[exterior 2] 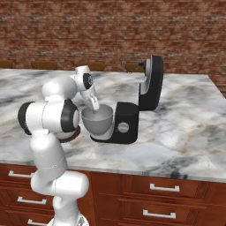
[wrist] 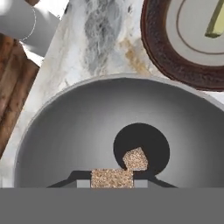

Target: Add butter and sugar cubes to the stand mixer bowl and then turn on the stand mixer to begin making frosting.

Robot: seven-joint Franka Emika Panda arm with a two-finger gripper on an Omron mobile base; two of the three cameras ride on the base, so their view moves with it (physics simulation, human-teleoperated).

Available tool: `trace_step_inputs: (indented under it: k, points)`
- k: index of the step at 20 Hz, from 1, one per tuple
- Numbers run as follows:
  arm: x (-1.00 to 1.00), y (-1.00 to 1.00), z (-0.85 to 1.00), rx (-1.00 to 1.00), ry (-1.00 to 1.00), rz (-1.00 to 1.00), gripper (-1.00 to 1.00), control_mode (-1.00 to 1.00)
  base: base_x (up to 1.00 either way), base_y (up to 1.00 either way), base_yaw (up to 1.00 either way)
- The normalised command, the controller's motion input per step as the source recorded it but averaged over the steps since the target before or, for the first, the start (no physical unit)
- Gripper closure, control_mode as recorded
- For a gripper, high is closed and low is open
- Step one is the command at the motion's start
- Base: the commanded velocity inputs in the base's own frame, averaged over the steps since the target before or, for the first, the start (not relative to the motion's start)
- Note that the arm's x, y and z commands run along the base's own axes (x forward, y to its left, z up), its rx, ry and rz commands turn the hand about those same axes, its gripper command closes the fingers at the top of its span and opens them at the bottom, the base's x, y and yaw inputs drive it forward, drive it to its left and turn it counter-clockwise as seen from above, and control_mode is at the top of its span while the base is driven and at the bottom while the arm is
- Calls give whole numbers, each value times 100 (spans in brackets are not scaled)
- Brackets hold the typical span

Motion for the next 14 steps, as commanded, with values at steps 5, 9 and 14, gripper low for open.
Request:
trace_step_inputs:
  k: [5,9,14]
  points:
    - [35,0,-60,0,19,13,100,-100,0,0,0]
    - [30,0,-57,0,15,12,100,-100,0,0,0]
    - [14,0,-51,-1,11,10,-100,-100,0,0,0]
